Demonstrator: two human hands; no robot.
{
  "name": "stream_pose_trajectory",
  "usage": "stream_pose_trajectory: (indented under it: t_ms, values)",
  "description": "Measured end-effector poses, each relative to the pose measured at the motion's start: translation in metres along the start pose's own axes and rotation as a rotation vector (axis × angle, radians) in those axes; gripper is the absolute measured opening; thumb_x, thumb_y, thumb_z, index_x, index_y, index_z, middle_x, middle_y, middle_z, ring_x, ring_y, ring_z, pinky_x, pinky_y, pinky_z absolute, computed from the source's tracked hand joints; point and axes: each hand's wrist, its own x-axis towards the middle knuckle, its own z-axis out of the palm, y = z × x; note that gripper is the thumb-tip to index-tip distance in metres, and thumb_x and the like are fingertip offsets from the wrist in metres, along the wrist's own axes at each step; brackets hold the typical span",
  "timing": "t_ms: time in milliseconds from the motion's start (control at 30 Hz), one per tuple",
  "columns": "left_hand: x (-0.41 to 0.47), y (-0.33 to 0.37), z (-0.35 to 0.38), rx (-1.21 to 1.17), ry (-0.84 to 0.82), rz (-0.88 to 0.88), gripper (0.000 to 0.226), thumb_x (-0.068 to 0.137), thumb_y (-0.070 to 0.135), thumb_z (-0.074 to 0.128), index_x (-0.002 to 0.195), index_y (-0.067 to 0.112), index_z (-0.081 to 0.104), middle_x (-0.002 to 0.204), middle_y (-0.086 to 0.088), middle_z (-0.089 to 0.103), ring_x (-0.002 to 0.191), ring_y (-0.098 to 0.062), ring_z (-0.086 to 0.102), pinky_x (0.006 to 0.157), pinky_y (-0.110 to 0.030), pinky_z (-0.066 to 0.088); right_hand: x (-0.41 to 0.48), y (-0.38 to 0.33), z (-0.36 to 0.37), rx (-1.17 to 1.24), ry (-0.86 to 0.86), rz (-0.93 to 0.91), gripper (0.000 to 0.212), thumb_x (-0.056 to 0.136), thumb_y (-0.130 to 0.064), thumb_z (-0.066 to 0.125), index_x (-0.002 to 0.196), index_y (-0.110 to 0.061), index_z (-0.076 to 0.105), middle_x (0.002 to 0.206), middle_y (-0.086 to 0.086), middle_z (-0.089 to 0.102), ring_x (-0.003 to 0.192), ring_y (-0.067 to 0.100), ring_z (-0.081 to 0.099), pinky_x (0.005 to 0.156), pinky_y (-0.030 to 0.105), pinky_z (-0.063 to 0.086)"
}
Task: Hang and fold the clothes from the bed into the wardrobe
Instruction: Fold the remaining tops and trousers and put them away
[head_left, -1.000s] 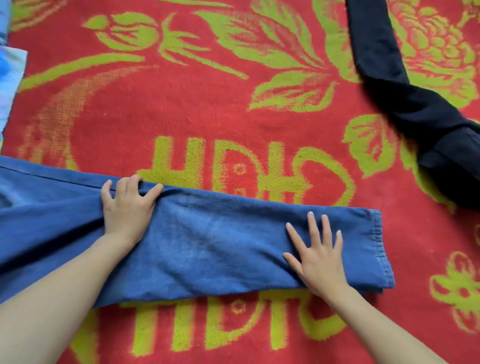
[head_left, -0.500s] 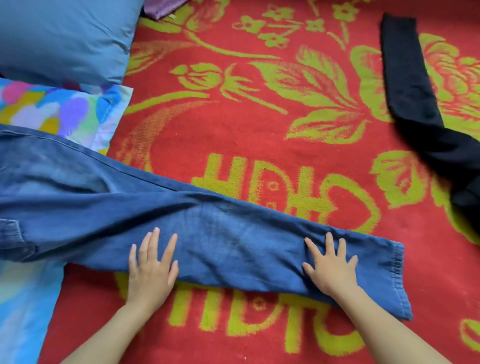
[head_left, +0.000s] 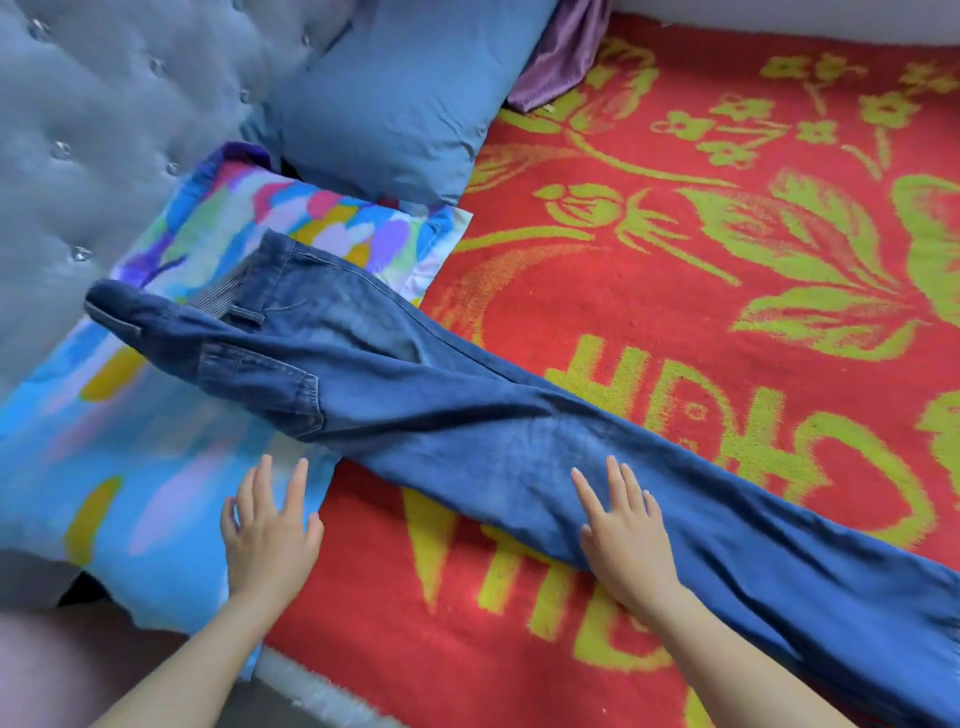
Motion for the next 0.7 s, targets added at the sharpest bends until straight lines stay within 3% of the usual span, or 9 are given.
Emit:
stream_pose_trajectory:
  t_ms: [100, 233, 300, 400, 467, 533, 600, 633, 700]
  values:
    - [0.013, -0.030, -0.007, -0.068, -0.003, -0.094, 0.059, 0.065, 0.018, 0.053, 0.120, -0.001, 0.059, 0.126, -0.036, 0.046, 0.114, -0.041, 0.036, 0.083, -0.068, 0.038, 0.014, -0.032, -0.006, -0.019, -0.001, -0.062, 0.094, 0.035, -0.018, 0.088, 0.120, -0.016, 0.049, 0.116, 0.028, 0.061, 0.102, 0.041, 0.064, 0.068, 0.048, 0.055]
    - [0.052, -0.060, -0.017, -0.284, 0.088, -0.322, 0.064, 0.078, 0.001, 0.067, 0.137, 0.002, 0.043, 0.141, -0.033, 0.033, 0.124, -0.052, 0.031, 0.095, -0.065, 0.028, 0.037, -0.071, -0.013, -0.074, 0.002, -0.078, 0.079, 0.033, -0.019, 0.088, 0.110, -0.013, 0.068, 0.114, 0.029, 0.062, 0.100, 0.040, 0.065, 0.066, 0.046, 0.055]
    - [0.085, -0.076, -0.024, -0.418, 0.151, -0.450, 0.069, 0.081, 0.003, 0.065, 0.143, 0.003, 0.033, 0.145, -0.029, 0.029, 0.128, -0.048, 0.028, 0.099, -0.060, 0.027, 0.055, -0.095, -0.018, -0.082, 0.012, -0.075, 0.078, 0.038, -0.023, 0.089, 0.112, -0.012, 0.066, 0.114, 0.029, 0.061, 0.100, 0.040, 0.064, 0.067, 0.045, 0.056]
    - [0.153, -0.115, -0.037, -0.764, 0.212, -0.827, 0.066, 0.088, 0.010, 0.057, 0.145, 0.003, 0.023, 0.144, -0.029, 0.030, 0.132, -0.043, 0.028, 0.103, -0.052, 0.028, 0.092, -0.139, -0.023, -0.067, 0.066, -0.039, 0.074, 0.044, -0.027, 0.090, 0.112, -0.011, 0.067, 0.114, 0.029, 0.062, 0.099, 0.040, 0.065, 0.067, 0.044, 0.056]
    - [0.187, -0.144, -0.044, -0.863, 0.221, -0.906, 0.071, 0.087, 0.009, 0.058, 0.147, 0.005, 0.020, 0.145, -0.028, 0.030, 0.133, -0.042, 0.029, 0.106, -0.048, 0.027, 0.119, -0.167, -0.029, -0.036, 0.095, -0.011, 0.076, 0.045, -0.027, 0.090, 0.114, -0.010, 0.064, 0.113, 0.028, 0.062, 0.098, 0.040, 0.065, 0.065, 0.043, 0.056]
    - [0.218, -0.179, -0.053, -0.915, 0.239, -0.704, 0.086, 0.078, 0.010, 0.065, 0.149, 0.010, 0.017, 0.148, -0.023, 0.029, 0.135, -0.037, 0.031, 0.111, -0.047, 0.025, 0.156, -0.198, -0.031, -0.011, 0.104, 0.006, 0.082, 0.047, -0.027, 0.090, 0.120, -0.010, 0.056, 0.112, 0.028, 0.063, 0.098, 0.041, 0.065, 0.066, 0.044, 0.056]
    - [0.248, -0.204, -0.060, -0.939, 0.178, -0.356, 0.095, 0.064, 0.012, 0.070, 0.147, 0.008, 0.023, 0.144, -0.018, 0.035, 0.132, -0.029, 0.036, 0.110, -0.042, 0.027, 0.190, -0.223, -0.037, 0.037, 0.197, 0.039, 0.081, 0.057, -0.025, 0.083, 0.129, -0.008, 0.049, 0.120, 0.028, 0.058, 0.107, 0.042, 0.060, 0.076, 0.050, 0.054]
    - [0.258, -0.208, -0.064, -0.911, 0.110, -0.183, 0.094, 0.059, 0.018, 0.070, 0.143, 0.004, 0.030, 0.140, -0.017, 0.039, 0.131, -0.029, 0.037, 0.109, -0.038, 0.028, 0.200, -0.228, -0.042, 0.063, 0.217, 0.078, 0.078, 0.068, -0.026, 0.074, 0.137, -0.009, 0.042, 0.132, 0.025, 0.051, 0.121, 0.041, 0.051, 0.089, 0.052, 0.048]
    - [0.272, -0.216, -0.070, -0.799, -0.081, 0.058, 0.100, 0.045, 0.038, 0.064, 0.138, 0.005, 0.042, 0.144, -0.016, 0.036, 0.138, -0.030, 0.027, 0.110, -0.030, 0.018, 0.212, -0.239, -0.043, 0.040, 0.062, 0.148, 0.074, 0.087, -0.031, 0.056, 0.150, -0.020, 0.018, 0.152, 0.009, 0.028, 0.142, 0.028, 0.021, 0.110, 0.047, 0.024]
